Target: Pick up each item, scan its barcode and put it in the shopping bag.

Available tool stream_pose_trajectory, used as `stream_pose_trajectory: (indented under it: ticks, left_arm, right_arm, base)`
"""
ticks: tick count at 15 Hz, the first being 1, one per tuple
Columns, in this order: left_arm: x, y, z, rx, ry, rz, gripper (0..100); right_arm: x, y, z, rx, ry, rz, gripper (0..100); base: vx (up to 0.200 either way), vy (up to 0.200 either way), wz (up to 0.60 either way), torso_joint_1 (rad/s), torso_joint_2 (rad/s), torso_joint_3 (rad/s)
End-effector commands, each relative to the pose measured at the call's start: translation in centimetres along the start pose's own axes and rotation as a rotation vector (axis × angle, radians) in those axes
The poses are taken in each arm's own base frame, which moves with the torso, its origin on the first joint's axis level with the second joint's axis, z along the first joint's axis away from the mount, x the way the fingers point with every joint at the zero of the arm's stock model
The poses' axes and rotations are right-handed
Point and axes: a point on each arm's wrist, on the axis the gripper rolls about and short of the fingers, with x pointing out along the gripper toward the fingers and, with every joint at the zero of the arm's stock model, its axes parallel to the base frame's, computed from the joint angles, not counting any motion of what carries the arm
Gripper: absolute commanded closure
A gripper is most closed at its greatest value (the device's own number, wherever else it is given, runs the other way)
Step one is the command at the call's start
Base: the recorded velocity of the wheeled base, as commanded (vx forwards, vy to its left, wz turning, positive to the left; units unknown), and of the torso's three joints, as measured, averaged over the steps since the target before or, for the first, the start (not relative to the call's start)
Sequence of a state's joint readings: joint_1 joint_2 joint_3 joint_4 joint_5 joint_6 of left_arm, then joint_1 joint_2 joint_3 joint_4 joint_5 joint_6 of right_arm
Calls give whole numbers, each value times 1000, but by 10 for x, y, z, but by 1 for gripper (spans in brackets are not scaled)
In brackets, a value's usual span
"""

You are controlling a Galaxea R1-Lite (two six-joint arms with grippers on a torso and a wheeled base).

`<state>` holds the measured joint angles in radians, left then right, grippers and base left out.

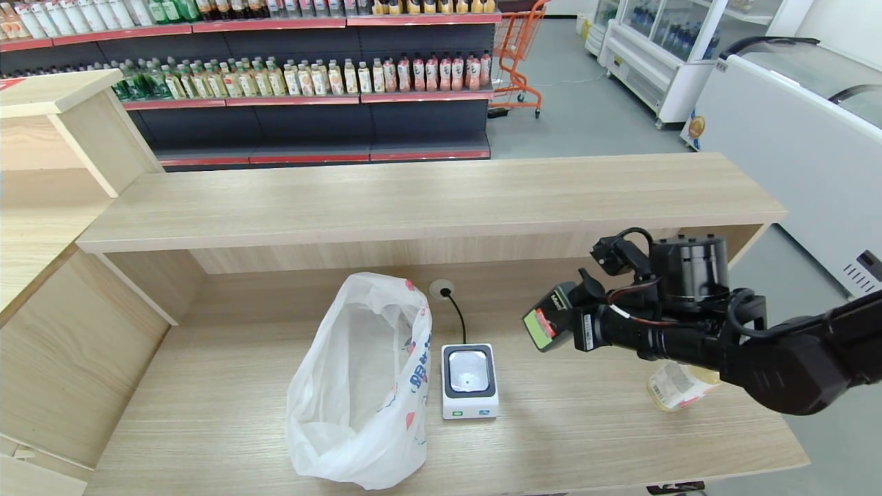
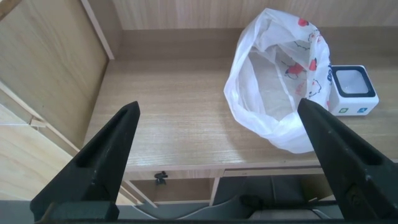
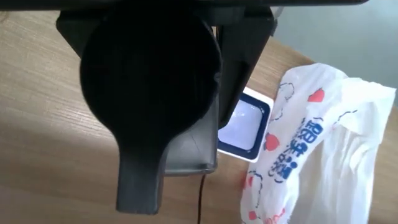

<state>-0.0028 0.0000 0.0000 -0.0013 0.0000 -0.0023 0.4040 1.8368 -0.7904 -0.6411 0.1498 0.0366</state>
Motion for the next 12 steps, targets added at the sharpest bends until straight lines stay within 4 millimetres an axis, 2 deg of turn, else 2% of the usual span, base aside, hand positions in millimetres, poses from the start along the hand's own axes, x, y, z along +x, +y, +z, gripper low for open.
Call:
stream_pose_trajectory:
  ticks: [1, 5, 12]
  left_arm:
    - [0, 0, 0, -1, 0, 0, 0]
    - [0, 0, 0, -10, -2, 0, 0]
    - [0, 0, 0, 1, 0, 0, 0]
  right_arm:
    - [-13, 6, 11, -12, -46, 10, 100]
    - [-6, 7, 3, -9, -13, 36, 100]
    - [0, 24, 3, -27, -35, 201, 100]
  base:
    - [0, 0, 0, 0, 0, 0]
    - [0, 0, 0, 0, 0, 0]
    - [0, 0, 0, 0, 0, 0]
